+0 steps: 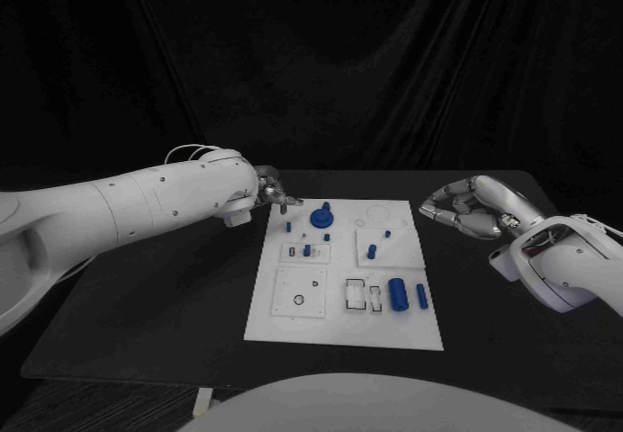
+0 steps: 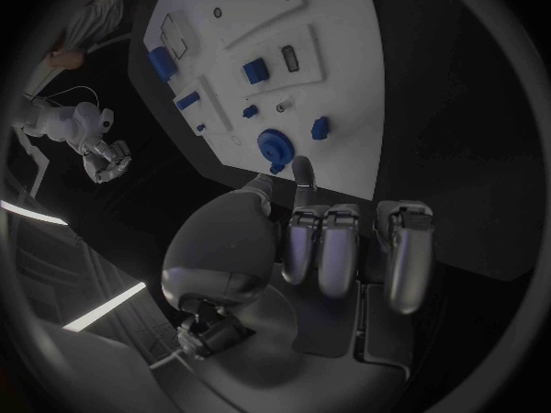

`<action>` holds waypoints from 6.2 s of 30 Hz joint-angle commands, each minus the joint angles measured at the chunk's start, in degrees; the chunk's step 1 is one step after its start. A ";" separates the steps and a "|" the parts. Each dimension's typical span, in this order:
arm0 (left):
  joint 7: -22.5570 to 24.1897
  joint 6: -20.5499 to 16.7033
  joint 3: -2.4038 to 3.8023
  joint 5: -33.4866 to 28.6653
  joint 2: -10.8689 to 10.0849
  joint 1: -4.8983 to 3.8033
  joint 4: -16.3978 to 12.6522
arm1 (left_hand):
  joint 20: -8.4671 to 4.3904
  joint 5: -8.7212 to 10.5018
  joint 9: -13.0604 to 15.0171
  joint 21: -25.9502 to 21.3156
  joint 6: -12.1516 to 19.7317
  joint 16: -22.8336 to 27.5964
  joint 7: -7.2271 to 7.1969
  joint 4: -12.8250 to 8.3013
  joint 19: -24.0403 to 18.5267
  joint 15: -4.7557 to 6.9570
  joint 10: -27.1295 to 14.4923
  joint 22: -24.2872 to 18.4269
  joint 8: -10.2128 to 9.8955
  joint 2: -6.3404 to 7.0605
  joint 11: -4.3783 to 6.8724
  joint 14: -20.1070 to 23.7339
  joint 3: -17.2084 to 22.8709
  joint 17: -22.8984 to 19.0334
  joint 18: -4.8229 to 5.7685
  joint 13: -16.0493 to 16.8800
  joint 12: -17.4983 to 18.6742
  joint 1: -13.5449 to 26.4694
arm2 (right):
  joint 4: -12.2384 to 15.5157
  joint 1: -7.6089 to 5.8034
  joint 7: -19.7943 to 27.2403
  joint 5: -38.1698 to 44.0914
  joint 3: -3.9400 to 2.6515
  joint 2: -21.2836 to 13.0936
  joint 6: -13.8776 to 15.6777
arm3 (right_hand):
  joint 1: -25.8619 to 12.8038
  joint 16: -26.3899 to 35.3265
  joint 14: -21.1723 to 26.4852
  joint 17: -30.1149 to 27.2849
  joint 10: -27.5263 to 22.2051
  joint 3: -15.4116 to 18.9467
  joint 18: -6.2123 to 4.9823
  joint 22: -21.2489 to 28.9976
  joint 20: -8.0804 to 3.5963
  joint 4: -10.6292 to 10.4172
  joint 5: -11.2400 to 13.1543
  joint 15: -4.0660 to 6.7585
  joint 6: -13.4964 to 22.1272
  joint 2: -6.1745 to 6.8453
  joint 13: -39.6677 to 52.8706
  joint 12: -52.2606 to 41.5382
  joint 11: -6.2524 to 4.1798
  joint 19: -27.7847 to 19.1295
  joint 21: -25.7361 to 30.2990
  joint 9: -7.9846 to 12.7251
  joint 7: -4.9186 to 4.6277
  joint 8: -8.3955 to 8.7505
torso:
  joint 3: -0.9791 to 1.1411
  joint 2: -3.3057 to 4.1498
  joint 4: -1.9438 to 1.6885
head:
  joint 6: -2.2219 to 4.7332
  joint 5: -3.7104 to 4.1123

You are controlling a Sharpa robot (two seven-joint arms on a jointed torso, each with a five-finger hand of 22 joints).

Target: Assemble the parts on the task board

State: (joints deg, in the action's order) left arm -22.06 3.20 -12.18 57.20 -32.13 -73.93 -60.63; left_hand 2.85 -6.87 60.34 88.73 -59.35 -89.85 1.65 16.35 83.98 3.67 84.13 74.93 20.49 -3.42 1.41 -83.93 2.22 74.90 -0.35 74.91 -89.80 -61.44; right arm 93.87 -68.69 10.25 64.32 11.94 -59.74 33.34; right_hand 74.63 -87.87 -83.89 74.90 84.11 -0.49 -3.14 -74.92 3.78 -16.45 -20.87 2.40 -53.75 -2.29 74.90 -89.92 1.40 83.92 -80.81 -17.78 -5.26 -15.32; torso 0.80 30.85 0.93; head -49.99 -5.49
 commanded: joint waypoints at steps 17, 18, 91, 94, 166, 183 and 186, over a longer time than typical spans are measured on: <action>2.47 4.37 0.05 0.18 4.08 2.03 6.95 | -0.19 3.56 -2.57 -0.22 -0.23 -0.15 0.39 0.10 4.79 0.16 5.87 14.47 -2.11 -0.15 0.11 -6.07 -3.36 15.10 -0.10 15.09 -0.20 1.21 | 0.00 0.33 -0.48 -0.34 -0.04 -0.02 0.16 | -0.18 0.20 -5.52 12.74 5.89 -0.18 0.92 -12.17 -0.38 0.06 -0.69 0.48 -0.32 -0.10 15.10 -0.08 -0.45 2.69 -0.06 0.19 -0.08 0.13 | 0.00 -0.02 -0.01 | -0.01 0.05; 2.54 4.34 0.05 0.18 4.18 2.09 7.17 | -0.10 3.56 -3.71 -0.28 -0.46 -0.15 0.54 0.06 4.74 0.05 5.87 14.44 -3.21 -0.33 -0.02 -6.07 -3.72 15.10 -0.12 15.09 -0.20 1.11 | 0.01 0.34 -0.49 -0.34 -0.04 -0.02 0.17 | -0.18 0.20 -5.52 12.74 5.89 -0.18 0.92 -12.17 -0.38 0.06 -0.69 0.48 -0.32 -0.10 15.10 -0.08 -0.45 2.69 -0.06 0.19 -0.08 0.13 | -0.01 -0.01 0.01 | -0.01 0.02; 2.80 7.95 0.06 4.30 5.65 3.88 9.66 | 0.06 -5.35 0.60 -1.56 1.57 -0.15 0.28 -2.38 3.65 -0.05 5.87 13.96 -0.62 -2.40 0.03 -6.07 -3.11 15.10 -0.48 15.09 -0.20 -5.51 | -0.12 0.63 -1.57 -0.34 -0.04 0.07 -0.51 | 1.52 0.32 -5.50 12.56 5.89 -1.41 0.78 -11.96 -0.53 0.48 -4.97 0.58 -0.52 0.13 15.10 -0.08 -0.52 2.43 0.54 0.80 -0.03 0.67 | 0.02 -0.03 0.00 | -0.01 -0.05; 2.83 8.20 0.06 4.30 5.71 3.89 9.68 | 0.05 -5.92 0.63 -1.60 1.60 -0.15 0.24 -2.53 3.61 -0.04 5.87 13.95 -0.62 -2.40 0.05 -6.07 -2.91 15.10 -0.50 15.09 -0.20 -5.82 | -0.11 0.64 -1.60 -0.34 -0.04 0.03 -0.50 | 1.59 0.31 -5.50 12.56 5.89 -1.47 0.78 -11.96 -0.53 0.50 -5.14 0.59 -0.54 0.14 15.10 -0.08 -0.53 2.43 0.54 0.82 -0.03 0.68 | 0.00 -0.02 0.01 | -0.01 -0.07; 9.15 3.41 0.06 4.29 3.05 3.97 6.62 | -0.19 -19.17 0.24 -2.32 -0.22 -0.15 0.13 -11.15 2.85 0.18 5.87 13.66 -1.04 6.19 0.33 -6.07 25.18 15.10 -0.71 15.09 -0.20 -7.73 | -0.64 1.35 -3.95 -0.34 -0.04 0.01 -1.59 | 4.72 0.63 -5.41 12.16 5.89 -4.03 0.61 -11.73 -0.64 2.26 -9.29 0.68 -0.84 0.42 15.10 -0.08 -0.62 2.13 1.26 1.12 0.03 0.83 | 0.01 -0.03 -0.01 | -0.01 -0.55; 1.40 0.40 0.05 -1.02 -4.27 3.79 -5.63 | -0.29 -18.84 -1.04 -3.13 -1.55 -0.15 -0.09 -11.69 2.11 0.32 5.87 13.34 -1.81 6.95 0.49 -6.07 26.62 15.10 -0.96 15.09 -0.20 -6.26 | -0.58 1.41 -4.57 -0.34 -0.03 -0.25 -1.52 | 4.98 0.67 -5.40 12.12 5.89 -4.26 0.60 -11.71 -0.65 2.50 -9.71 0.69 -0.85 0.50 15.10 -0.08 -0.62 2.11 1.30 1.13 0.02 0.83 | 0.01 -0.06 -0.01 | -0.01 -0.62; -0.20 0.15 0.04 -1.81 -5.87 3.76 -8.49 | -0.30 -18.69 -1.19 -3.16 -1.57 -0.15 -0.06 -11.73 2.08 0.32 5.87 13.32 -1.96 7.01 0.48 -6.07 26.73 15.10 -0.97 15.09 -0.20 -6.16 | -0.58 1.43 -4.63 -0.34 -0.03 -0.21 -1.47 | 5.02 0.73 -5.38 12.06 5.89 -4.30 0.59 -11.70 -0.65 2.54 -9.81 0.69 -0.84 0.52 15.10 -0.08 -0.62 2.09 1.35 1.13 0.01 0.84 | 0.02 -0.06 -0.01 | -0.01 -0.74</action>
State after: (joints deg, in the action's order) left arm -19.21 4.78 -12.19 58.41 -37.83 -70.07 -68.27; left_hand 2.86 -25.90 59.23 85.73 -60.62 -89.85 1.84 8.12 83.97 3.67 83.92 74.90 18.73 3.48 1.61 -83.94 25.17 74.91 -0.35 74.91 -89.80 -67.95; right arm 93.23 -67.42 6.76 63.92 11.94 -59.90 31.93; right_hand 79.11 -87.41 -84.10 74.90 83.91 -4.61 -3.12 -74.92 3.58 -13.91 -30.39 2.60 -54.15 -1.89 74.93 -89.93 1.21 84.13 -79.76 -16.72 -5.25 -14.82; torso 0.80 30.81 0.92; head -49.99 -6.17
